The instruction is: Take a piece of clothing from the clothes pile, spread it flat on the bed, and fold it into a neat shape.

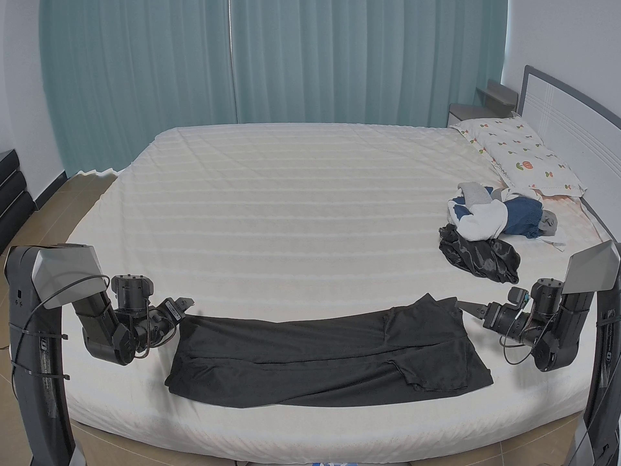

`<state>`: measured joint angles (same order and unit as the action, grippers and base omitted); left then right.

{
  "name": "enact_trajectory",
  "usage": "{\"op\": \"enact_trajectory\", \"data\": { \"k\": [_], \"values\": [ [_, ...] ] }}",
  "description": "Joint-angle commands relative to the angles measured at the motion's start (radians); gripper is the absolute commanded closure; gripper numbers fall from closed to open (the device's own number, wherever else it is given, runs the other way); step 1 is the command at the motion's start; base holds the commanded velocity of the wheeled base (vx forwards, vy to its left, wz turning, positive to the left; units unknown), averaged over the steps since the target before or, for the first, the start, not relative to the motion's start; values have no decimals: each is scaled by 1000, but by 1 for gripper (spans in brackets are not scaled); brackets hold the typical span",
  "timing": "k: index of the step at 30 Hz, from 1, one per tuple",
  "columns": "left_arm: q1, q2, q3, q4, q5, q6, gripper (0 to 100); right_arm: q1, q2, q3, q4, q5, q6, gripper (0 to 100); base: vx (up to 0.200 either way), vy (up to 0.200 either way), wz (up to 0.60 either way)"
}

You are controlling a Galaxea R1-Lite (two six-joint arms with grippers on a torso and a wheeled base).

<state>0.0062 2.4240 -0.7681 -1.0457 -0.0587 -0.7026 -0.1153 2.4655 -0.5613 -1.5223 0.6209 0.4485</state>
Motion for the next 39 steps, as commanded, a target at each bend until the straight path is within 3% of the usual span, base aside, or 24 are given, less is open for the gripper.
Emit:
{"op": "enact_trajectory", "data": {
  "k": [1, 8, 14, 24, 25, 39],
  "values": [
    [3, 1, 0, 0, -1, -2, 0, 26, -62, -8, 1, 0, 9, 0, 0, 0, 0],
    [5, 0, 0, 0, -1, -3, 0, 102, 41, -129, 25, -9, 10, 0, 0, 0, 0],
    [3, 1, 0, 0, 0, -3, 0, 98, 135, -244, 113, -20, 10, 0, 0, 0, 0],
    [3, 1, 1, 0, 0, -3, 0, 102, 156, -247, 119, -38, 9, 0, 0, 0, 0],
    [3, 1, 1, 0, 0, -3, 0, 100, 155, -244, 119, -39, 9, 100, 0, 0, 0],
    [3, 1, 3, 0, 0, -3, 0, 68, 131, -164, 96, -46, 7, 100, 0, 0, 0]
  ]
}}
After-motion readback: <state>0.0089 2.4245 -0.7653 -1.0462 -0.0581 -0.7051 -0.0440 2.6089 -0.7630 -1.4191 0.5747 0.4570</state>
